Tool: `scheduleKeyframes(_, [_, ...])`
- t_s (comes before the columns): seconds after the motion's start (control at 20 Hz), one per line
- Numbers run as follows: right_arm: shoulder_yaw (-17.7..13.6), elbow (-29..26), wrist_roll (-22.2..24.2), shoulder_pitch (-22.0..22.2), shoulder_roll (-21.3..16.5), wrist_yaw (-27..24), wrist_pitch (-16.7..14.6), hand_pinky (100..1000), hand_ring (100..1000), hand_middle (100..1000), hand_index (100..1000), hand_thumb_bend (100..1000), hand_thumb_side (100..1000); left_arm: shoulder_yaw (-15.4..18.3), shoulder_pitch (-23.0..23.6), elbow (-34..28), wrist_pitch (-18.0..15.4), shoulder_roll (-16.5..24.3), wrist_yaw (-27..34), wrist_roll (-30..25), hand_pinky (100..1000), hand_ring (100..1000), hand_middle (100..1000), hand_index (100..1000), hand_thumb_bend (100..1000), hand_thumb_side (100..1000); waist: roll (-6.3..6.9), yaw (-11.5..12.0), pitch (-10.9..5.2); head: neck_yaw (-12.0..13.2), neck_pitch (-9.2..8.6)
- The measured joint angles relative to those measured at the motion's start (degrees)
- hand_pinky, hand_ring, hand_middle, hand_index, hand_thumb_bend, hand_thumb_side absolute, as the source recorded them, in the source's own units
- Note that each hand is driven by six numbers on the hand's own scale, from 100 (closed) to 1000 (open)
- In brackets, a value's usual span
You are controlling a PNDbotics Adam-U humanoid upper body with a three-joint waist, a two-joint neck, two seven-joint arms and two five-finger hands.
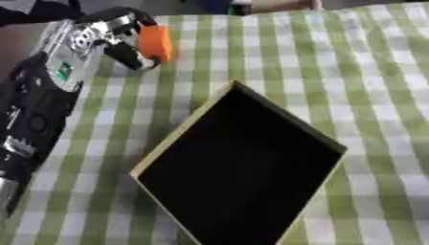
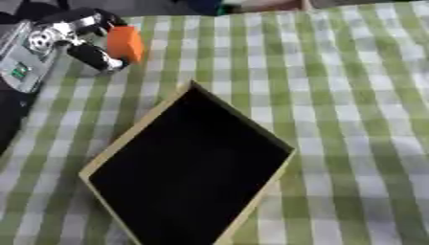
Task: Pick up objects on the table and place them in the box.
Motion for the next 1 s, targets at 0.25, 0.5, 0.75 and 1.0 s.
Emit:
scheduleKeyframes(0.25, [-0.04,0.0,-0.06,0.49,0.0,0.0,0.21,827,673,613,811,100,1000,0.01,0.0,0.11,0.41,-0.01,-0.25,2.65,523,478,478,548,100,130,-0.03,0.12,-0.01,-0.2,0.25])
scheduleKeyframes(0.5, [-0.19,0.0,-0.11,0.54,0.0,0.0,0.32,826,673,613,811,100,1000,0.01,-0.02,0.11,1.07,-0.01,0.65,3.3,511,469,470,532,100,154,0.01,0.42,-0.67,-0.35,1.34])
scheduleKeyframes(0.75, [-0.31,0.0,-0.13,0.68,0.0,-0.01,0.42,826,673,613,811,100,1000,-0.02,-0.32,-0.25,1.68,-0.01,1.85,3.4,510,468,470,529,100,161,0.18,0.39,-1.93,-0.38,2.74])
scheduleKeyframes(1.0, [-0.32,0.0,-0.13,0.82,0.0,-0.06,0.54,825,674,614,811,100,1000,-0.34,-0.45,-1.37,2.17,-0.01,3.46,3.43,503,460,466,517,100,154,0.4,0.35,-3.01,-0.4,3.74])
